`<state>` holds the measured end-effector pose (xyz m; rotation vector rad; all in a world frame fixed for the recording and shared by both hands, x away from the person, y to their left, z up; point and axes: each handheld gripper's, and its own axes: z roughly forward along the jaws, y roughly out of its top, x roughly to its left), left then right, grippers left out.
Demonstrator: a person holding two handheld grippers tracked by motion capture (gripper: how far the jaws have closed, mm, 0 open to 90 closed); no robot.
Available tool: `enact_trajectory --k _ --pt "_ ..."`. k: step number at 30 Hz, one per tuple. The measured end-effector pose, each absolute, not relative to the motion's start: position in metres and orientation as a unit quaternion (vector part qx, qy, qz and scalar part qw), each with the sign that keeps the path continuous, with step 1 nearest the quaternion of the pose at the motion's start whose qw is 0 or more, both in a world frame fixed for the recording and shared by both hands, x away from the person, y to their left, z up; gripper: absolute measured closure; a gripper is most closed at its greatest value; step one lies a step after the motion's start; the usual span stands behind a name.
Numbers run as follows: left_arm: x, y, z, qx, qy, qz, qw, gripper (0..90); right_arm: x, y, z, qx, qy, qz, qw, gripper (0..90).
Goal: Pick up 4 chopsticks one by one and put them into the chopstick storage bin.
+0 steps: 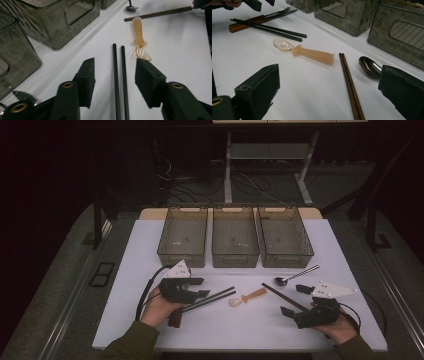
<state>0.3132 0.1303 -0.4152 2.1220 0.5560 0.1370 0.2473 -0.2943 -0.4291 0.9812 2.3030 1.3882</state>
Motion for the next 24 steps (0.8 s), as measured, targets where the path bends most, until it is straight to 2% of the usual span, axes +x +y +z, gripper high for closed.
enact_trajectory --k 3,24 --pt "0.314 0.130 -0.416 0.864 0.220 0.053 0.450 57.9 0.247 -0.295 -0.429 0.339 0.796 0.481 0.139 3.9" --pt "0.315 0.126 -0.428 0.888 0.217 0.023 0.404 75.5 0.247 -0.294 -0.429 0.338 0.798 0.480 0.138 3.9"
